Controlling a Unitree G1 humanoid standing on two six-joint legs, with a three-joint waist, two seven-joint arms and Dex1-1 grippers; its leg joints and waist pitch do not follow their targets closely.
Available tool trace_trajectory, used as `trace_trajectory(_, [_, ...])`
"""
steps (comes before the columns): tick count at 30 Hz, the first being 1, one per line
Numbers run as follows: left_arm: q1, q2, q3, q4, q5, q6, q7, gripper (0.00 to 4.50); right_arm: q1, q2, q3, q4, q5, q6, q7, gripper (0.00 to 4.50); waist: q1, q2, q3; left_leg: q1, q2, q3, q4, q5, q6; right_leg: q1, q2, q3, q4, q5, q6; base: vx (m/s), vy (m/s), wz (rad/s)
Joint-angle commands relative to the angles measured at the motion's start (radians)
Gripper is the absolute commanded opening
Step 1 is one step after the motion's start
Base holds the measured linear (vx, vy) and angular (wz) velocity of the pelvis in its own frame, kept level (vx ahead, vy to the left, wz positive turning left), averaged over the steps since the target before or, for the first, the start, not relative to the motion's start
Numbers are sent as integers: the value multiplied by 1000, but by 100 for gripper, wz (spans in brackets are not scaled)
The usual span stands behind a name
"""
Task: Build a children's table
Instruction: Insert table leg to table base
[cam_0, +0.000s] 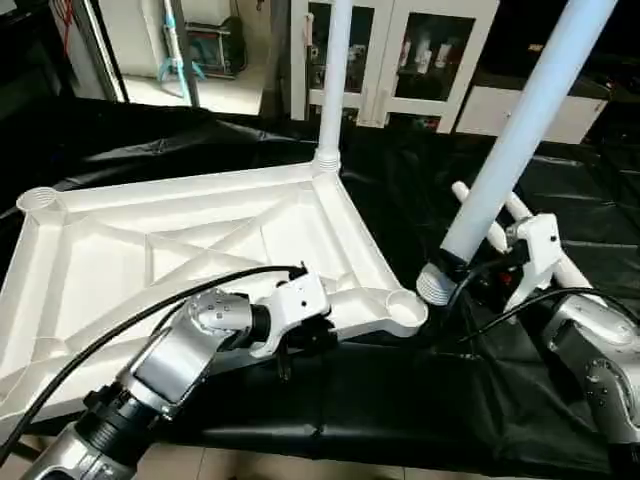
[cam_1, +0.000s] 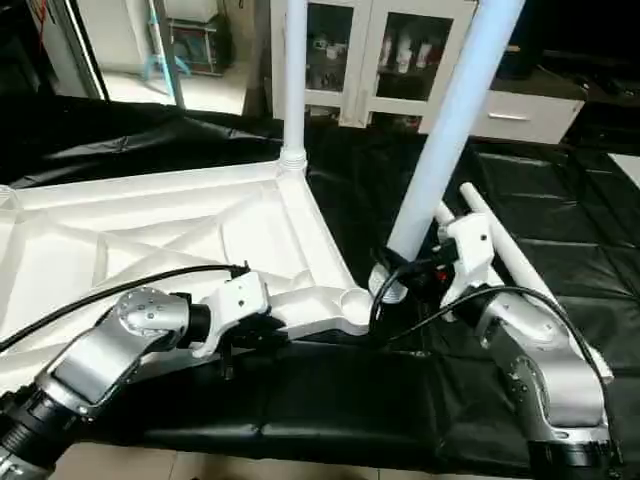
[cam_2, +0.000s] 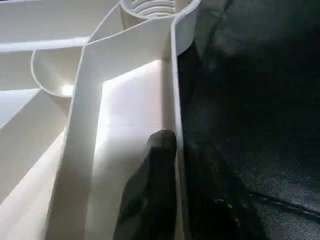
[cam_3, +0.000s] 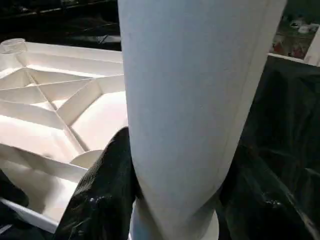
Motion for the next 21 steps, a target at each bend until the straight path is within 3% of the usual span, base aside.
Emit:
trace_trajectory(1, [12,7,-22,65,29,13,7,5,-29,1,-3,-3,-8,-5,-7,186,1,-1,-43,-9,75,-24,-103,-121,30,43,-69,41,-84,-228,-230,0,0,0])
trace_trajectory(6, [46,73,20,59,12,-50,-32,5,-48,16,-7,9,1,-4,-14,186,0,-7,-43,-12,73,-26,-104,-127,30,43,-71,41,-85,-260,-212,0,0,0])
trace_trajectory(8, [73,116,47,42,7,-74,-47,5,-49,22,3,10,3,-2,-10,186,-3,-8,-44,-17,73,-27,-106,-110,34,46,-71,42,-83,-248,-206,0,0,0])
trace_trajectory(9, [82,131,56,38,5,-86,-52,5,-48,24,7,10,3,-2,-9,186,-4,-6,-46,-14,72,-26,-105,-99,35,43,-68,41,-82,-232,-207,0,0,0])
trace_trajectory(10, [88,142,63,34,2,-96,-59,5,-48,25,11,12,3,-3,-7,186,-6,-12,-46,-11,72,-22,-104,-86,39,41,-65,41,-81,-209,-212,0,0,0])
trace_trajectory(12, [120,182,96,11,-25,-130,-92,5,-44,30,21,16,0,-6,-5,186,-4,-12,-47,-13,72,-21,-104,-61,48,44,-66,41,-77,-180,-222,0,0,0])
trace_trajectory(18, [176,226,126,-41,-74,-161,-141,5,-46,45,33,22,-6,-11,-8,186,-6,1,-47,-4,75,-16,-105,-38,53,39,-61,40,-71,-110,-258,0,0,0])
trace_trajectory(21, [175,223,124,-42,-73,-179,-140,5,-44,47,31,17,-3,-9,-12,186,-2,0,-47,-5,75,-15,-106,-34,49,43,-61,39,-68,-84,-265,0,0,0])
